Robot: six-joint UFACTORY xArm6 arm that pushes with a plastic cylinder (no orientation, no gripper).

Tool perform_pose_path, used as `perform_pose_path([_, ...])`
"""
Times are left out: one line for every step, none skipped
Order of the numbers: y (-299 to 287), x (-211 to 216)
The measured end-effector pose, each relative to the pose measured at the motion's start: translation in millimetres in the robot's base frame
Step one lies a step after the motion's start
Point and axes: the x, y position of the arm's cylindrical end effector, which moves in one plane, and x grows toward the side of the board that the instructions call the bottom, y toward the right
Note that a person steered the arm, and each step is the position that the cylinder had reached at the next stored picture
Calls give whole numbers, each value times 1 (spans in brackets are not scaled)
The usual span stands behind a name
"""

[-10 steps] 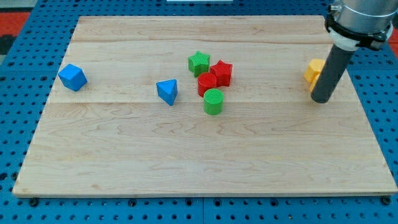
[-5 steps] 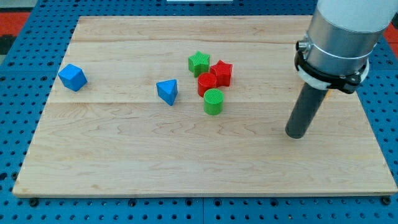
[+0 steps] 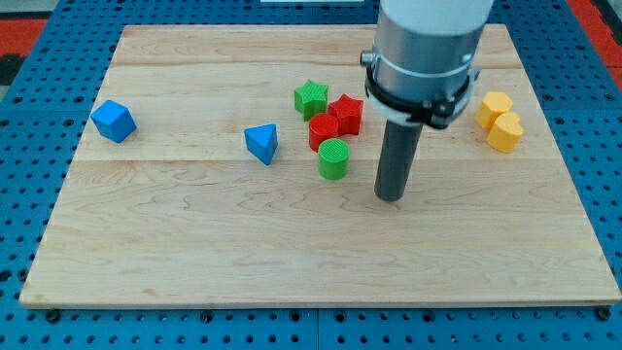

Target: Slide red star along with green star and red circle slightly left

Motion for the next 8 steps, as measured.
perform_pose_path([14, -38])
perform_pose_path([12, -70])
perform_pose_path([6, -78])
perform_pose_path([6, -79])
perform_pose_path([-11, -84])
perform_pose_path([-16, -84])
perform_pose_path([-16, -84])
perform_pose_path([-33, -85])
